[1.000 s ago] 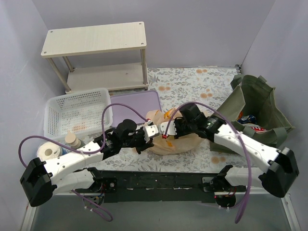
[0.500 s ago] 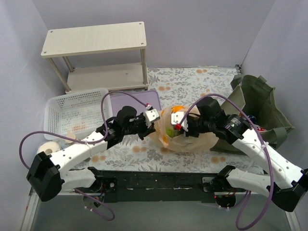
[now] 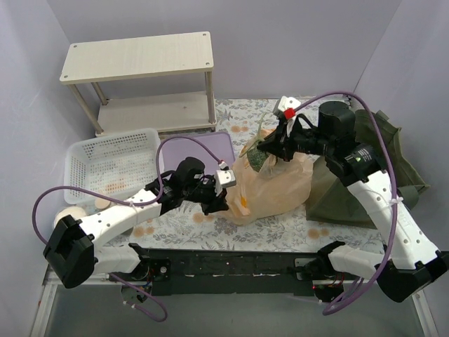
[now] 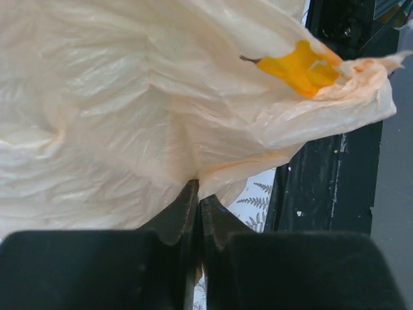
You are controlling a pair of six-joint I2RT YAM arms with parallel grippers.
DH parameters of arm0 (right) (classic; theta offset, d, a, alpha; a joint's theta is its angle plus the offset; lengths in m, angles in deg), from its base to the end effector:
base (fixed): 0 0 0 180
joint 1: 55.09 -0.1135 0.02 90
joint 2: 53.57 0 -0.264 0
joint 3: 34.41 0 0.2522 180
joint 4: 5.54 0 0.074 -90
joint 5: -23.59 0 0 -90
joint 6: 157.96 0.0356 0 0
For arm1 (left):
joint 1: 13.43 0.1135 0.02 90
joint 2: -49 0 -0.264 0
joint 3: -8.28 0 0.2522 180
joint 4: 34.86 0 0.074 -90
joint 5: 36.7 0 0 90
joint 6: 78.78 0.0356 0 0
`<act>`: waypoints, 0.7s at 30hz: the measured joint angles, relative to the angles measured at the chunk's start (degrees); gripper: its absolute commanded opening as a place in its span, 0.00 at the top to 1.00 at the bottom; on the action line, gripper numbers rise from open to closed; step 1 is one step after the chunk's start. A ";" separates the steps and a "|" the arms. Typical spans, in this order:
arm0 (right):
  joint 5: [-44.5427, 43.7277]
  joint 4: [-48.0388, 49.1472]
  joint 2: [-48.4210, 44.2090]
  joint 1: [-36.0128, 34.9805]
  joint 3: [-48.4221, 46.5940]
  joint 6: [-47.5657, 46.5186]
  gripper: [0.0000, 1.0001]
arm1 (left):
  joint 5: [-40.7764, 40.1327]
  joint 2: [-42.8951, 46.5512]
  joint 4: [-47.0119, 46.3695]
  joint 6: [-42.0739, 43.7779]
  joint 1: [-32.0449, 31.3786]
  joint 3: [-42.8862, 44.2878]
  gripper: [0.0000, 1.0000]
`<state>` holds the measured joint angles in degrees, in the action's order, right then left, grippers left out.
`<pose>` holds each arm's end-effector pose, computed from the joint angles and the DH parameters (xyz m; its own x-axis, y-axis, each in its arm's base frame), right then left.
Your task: Untie the knot of the grocery bags and take out the mixed food
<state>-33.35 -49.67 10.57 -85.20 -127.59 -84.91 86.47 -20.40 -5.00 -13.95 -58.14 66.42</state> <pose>0.1854 0.1300 0.4465 0.0400 -0.2593 -0.9650 -0.9037 0.4027 -0.1456 0.1659 -0.1916 0.2431 -0.7980 0.2891 -0.5288 0.5993 0.4727 -0.6460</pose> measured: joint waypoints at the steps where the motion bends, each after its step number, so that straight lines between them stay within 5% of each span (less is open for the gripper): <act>1: 1.18 0.61 0.09 1.22 0.37 1.64 0.99 | -0.13 -0.04 0.85 0.37 0.00 0.63 0.43; 2: 2.05 0.85 0.22 2.43 0.42 2.95 0.99 | -0.48 -0.13 2.08 0.85 -0.02 1.73 0.22; 5: 3.63 0.96 0.35 4.48 0.37 4.92 0.99 | -1.95 -0.46 7.32 1.68 -0.02 7.78 0.04; 14: 2.97 0.20 -2.21 4.52 1.88 3.78 0.99 | -4.04 -1.84 13.84 -1.44 -0.02 42.36 0.04; 21: 2.75 0.09 -2.99 4.52 4.50 2.89 0.99 | -2.73 -6.29 12.61 -5.31 0.00 46.25 0.13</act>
<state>-30.59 -49.58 7.58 -80.68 -123.08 -82.02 83.74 -26.70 7.61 -19.26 -58.14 112.67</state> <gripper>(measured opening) 0.075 0.906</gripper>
